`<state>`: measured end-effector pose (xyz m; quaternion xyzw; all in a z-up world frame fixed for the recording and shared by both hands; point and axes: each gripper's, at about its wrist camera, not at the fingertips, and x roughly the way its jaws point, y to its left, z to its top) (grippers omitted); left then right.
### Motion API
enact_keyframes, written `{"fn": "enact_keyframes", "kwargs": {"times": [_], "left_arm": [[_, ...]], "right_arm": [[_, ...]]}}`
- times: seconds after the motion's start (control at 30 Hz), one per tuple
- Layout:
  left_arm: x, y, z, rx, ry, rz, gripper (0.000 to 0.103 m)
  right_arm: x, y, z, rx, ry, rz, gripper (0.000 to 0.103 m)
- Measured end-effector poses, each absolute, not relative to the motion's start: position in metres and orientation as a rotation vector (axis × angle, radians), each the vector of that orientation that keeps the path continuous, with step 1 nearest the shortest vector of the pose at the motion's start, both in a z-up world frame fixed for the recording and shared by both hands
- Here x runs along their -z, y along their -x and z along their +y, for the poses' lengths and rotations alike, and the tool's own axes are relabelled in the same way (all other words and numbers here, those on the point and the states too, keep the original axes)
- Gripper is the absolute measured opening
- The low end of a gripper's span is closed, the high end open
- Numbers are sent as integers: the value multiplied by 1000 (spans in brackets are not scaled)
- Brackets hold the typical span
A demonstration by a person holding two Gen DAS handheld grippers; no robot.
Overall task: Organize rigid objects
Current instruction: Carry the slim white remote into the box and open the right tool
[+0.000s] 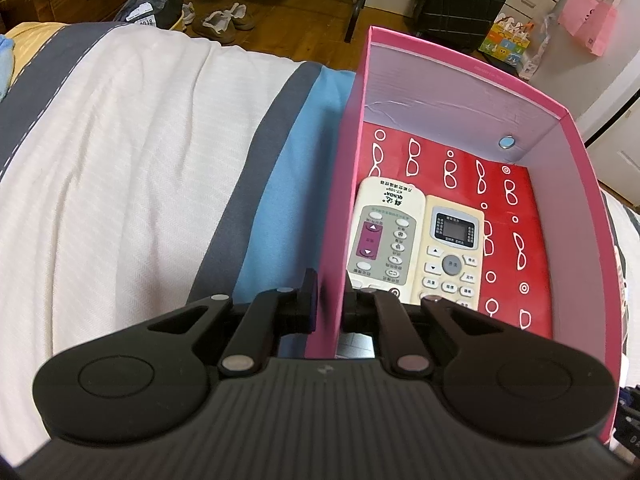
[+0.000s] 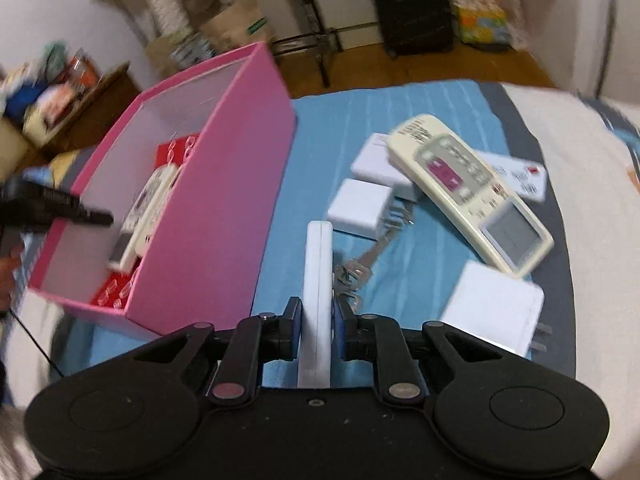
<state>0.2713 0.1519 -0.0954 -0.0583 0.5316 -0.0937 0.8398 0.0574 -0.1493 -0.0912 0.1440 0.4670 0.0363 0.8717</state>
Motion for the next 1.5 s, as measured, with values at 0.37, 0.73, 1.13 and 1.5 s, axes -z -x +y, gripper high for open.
{"fn": "enact_keyframes", "kwargs": {"times": [0.37, 0.73, 1.13, 1.5], "left_arm": [[95, -270, 152, 206, 129, 1131, 7], [92, -269, 152, 221, 110, 1136, 7], [93, -271, 154, 226, 121, 1143, 7], [93, -270, 154, 239, 118, 1144, 8]], "right_arm": [[90, -60, -149, -122, -217, 942, 20], [17, -19, -139, -237, -147, 705, 20], [-40, -82, -33, -733, 432, 571, 20], [10, -142, 0, -1041, 653, 859, 20]]}}
